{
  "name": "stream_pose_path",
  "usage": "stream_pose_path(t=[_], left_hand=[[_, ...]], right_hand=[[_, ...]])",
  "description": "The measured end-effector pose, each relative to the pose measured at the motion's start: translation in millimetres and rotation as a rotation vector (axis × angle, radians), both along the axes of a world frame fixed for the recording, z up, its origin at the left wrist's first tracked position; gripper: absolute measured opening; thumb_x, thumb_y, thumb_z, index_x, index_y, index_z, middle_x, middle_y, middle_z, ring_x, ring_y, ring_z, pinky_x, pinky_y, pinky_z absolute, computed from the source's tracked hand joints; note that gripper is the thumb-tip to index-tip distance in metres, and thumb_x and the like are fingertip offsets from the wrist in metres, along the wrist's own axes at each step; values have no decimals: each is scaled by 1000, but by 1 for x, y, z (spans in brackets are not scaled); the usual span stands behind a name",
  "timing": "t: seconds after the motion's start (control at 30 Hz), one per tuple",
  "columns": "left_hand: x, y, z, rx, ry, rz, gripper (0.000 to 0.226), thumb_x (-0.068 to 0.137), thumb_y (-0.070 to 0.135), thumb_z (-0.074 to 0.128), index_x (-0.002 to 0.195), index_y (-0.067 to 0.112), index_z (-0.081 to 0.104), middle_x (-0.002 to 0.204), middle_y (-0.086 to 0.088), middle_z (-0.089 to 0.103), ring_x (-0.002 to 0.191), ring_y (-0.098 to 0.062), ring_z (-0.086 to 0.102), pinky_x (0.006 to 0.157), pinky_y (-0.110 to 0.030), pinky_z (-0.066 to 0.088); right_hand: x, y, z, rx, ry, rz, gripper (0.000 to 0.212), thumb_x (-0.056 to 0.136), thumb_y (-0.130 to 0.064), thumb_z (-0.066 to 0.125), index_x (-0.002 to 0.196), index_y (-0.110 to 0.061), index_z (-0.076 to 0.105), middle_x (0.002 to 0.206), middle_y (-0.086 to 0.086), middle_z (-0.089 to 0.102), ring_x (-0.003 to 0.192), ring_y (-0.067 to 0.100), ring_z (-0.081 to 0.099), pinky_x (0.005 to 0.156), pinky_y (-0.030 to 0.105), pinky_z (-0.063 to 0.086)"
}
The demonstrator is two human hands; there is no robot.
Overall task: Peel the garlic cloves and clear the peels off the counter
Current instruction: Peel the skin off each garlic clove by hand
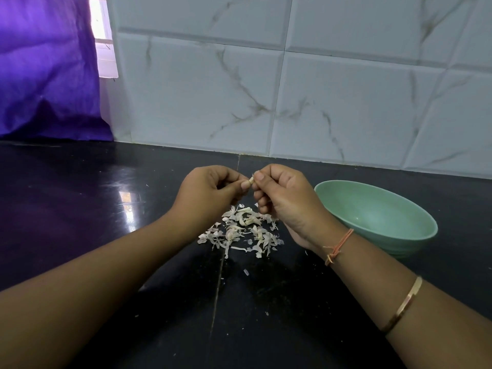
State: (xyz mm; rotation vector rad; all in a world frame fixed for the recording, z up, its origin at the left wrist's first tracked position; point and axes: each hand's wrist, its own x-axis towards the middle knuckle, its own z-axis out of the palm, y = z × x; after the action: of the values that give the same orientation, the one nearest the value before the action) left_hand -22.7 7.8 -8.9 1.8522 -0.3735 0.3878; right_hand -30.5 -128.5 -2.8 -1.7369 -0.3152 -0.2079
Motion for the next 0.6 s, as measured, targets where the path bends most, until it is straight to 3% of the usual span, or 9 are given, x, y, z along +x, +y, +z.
stream_pose_path(t=[0.17, 0.3, 0.37, 0.43, 0.53, 0.6], left_hand=[[-2, -3, 0, -65, 19, -5, 13, 81, 14, 68, 71, 22, 66, 66, -7, 65, 63, -16, 57, 75, -42, 54], [1, 0, -2, 45, -66, 80, 16, 80, 20, 70, 68, 29, 64, 62, -1, 65, 55, -5, 54, 62, -24, 50], [-1, -1, -2, 126, -124, 102, 20, 80, 21, 70, 66, 33, 62, 55, 10, 59, 53, -1, 51, 54, -14, 42], [-2, -1, -3, 157, -153, 106, 20, 80, 21, 70, 67, 34, 62, 53, 14, 58, 55, -1, 52, 54, -14, 42], [0, 0, -2, 156, -160, 88, 19, 81, 19, 69, 70, 33, 63, 61, 9, 63, 59, -7, 56, 58, -20, 46], [0, 0, -1, 127, -149, 67, 19, 81, 17, 69, 70, 31, 63, 66, 0, 66, 60, -12, 57, 60, -24, 47]], right_hand=[[4, 0, -1, 125, 130, 21, 33, 99, -18, 42, 69, -10, 52, 58, 2, 47, 45, 7, 40, 45, 19, 37], [1, -2, 0, 86, 124, 34, 43, 93, -43, 49, 65, -11, 56, 53, -1, 47, 43, 7, 40, 43, 19, 36], [1, -1, -1, 20, 100, 25, 38, 93, -37, 53, 64, -13, 56, 52, -2, 46, 45, 8, 39, 42, 18, 35], [3, -1, -3, 8, 98, 29, 34, 96, -26, 49, 66, -11, 57, 53, -3, 45, 45, 8, 37, 41, 16, 33], [4, -2, -3, 28, 98, 56, 30, 97, -21, 46, 74, -6, 58, 54, -2, 45, 45, 7, 35, 41, 15, 31], [4, -3, -4, 45, 96, 68, 33, 98, -21, 45, 69, -9, 55, 52, -3, 44, 45, 7, 34, 41, 14, 30]])
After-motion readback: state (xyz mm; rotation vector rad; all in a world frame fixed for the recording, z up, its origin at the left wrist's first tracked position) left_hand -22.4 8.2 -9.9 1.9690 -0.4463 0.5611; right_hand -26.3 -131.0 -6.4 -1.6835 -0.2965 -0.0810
